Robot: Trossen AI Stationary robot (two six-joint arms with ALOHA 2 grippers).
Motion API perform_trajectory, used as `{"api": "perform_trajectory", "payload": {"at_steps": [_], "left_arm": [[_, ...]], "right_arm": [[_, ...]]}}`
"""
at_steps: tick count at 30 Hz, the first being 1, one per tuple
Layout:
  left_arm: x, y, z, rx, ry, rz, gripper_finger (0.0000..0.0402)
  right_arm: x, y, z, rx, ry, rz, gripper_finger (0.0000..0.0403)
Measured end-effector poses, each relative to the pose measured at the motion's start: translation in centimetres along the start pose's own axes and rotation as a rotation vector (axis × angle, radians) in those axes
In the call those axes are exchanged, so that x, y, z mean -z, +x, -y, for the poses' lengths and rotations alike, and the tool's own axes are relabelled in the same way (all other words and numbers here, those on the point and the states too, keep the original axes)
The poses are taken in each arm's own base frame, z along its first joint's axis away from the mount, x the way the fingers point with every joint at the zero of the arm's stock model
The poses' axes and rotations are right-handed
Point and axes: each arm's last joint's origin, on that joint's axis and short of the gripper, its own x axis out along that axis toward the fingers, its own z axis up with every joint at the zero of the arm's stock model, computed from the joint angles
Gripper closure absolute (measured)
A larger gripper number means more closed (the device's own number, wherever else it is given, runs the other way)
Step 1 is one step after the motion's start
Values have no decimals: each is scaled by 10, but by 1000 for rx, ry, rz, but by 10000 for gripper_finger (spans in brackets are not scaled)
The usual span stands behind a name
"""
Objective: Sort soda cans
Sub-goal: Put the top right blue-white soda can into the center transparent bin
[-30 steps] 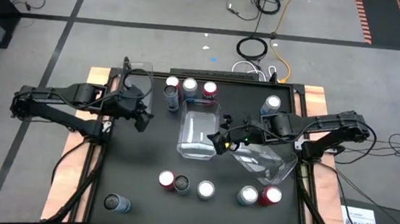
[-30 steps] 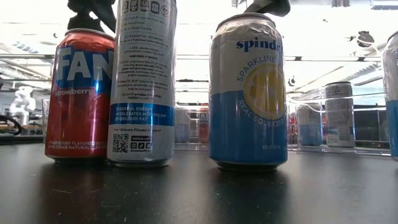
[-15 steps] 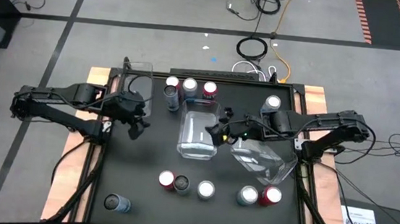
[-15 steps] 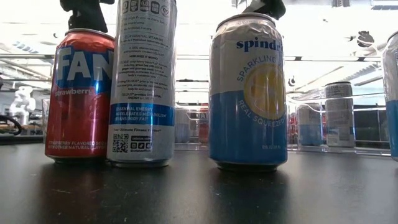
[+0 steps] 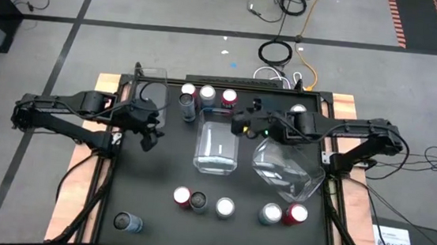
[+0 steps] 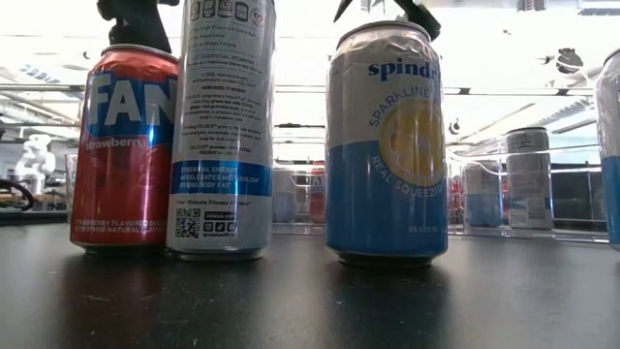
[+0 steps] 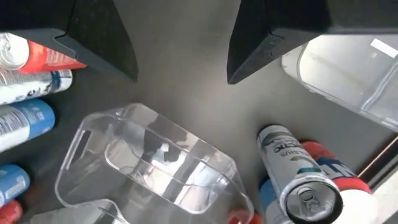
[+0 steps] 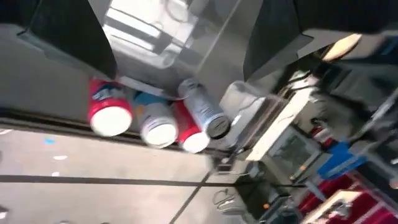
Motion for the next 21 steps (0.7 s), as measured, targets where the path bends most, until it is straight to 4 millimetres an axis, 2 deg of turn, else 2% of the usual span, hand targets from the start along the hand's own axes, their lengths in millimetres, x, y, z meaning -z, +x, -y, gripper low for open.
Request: {"api": "perform_trajectory", "payload": {"at_steps": [6, 11, 14, 18, 21], "left_arm": [[-2, 1, -3, -10, -54, 2, 143], [-3, 1, -8, -27, -123, 7, 143], [-4, 1, -10, -36, -146, 10, 143], [-5, 2, -12, -47, -183, 14, 143], [-6, 2, -14, -52, -208, 16, 143]], "right_arm": [[-25, 24, 24, 10, -56, -99, 57], [-50, 44, 56, 74, -80, -163, 57], [-69, 52, 76, 46, -111, -213, 57], [-105, 45, 96, 54, -154, -221, 57], [-129, 28, 114, 175, -210, -228, 57]]}}
